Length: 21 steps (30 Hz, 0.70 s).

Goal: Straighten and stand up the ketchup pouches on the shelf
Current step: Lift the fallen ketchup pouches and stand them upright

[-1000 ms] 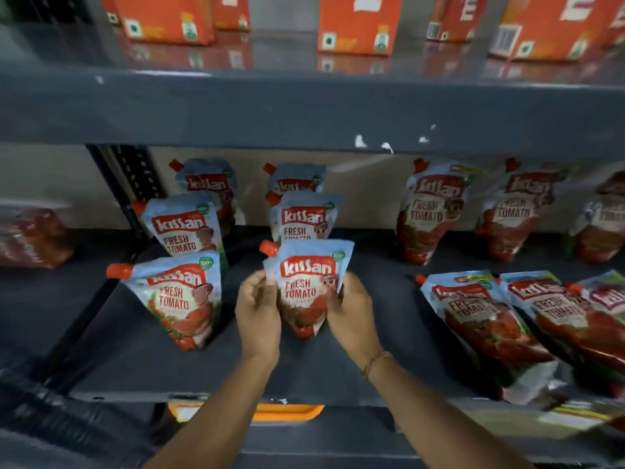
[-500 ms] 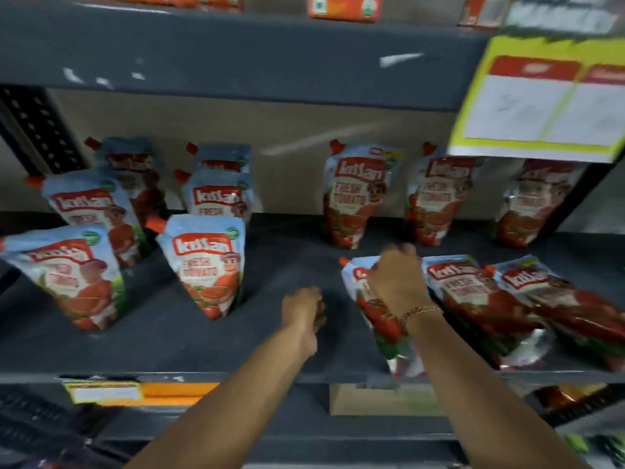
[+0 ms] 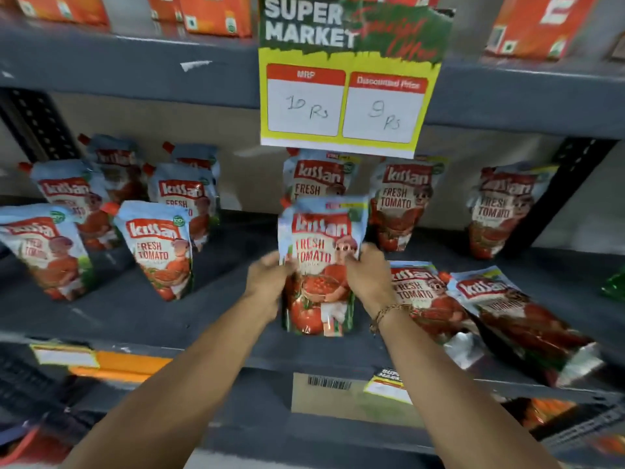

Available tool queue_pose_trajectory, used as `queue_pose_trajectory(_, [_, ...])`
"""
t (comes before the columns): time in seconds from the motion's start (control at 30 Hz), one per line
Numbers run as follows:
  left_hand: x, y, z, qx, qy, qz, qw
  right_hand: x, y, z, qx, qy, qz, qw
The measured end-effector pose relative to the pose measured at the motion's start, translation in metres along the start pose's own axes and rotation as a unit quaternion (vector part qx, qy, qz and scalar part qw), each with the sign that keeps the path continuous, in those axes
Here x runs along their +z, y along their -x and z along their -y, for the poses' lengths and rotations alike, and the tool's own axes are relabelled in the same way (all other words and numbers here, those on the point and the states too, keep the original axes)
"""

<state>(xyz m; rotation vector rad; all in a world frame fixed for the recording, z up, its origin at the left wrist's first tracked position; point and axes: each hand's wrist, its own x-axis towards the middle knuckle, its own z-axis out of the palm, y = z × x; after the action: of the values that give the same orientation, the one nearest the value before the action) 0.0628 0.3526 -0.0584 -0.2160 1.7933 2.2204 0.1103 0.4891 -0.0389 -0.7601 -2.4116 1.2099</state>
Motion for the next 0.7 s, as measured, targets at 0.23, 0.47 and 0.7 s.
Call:
queue_pose_trajectory(0.23, [-0.015, 0.001, 0.01, 0.186, -0.136, -0.057, 0.972, 0.012, 0.01, -0.009, -0.108, 0.005, -0.023, 0.994])
queue_pose_trajectory(0.47, [0.021, 0.023, 0.029, 0.09, -0.045, -0.253, 0.962, -0.021, 0.0, -0.022, -0.104, 0.06, 0.012, 0.993])
queue_pose_trajectory(0.7, [0.109, 0.061, 0.066, -0.196, -0.015, 0.019, 0.98, -0.107, -0.018, -0.082, 0.158, 0.307, 0.051, 0.937])
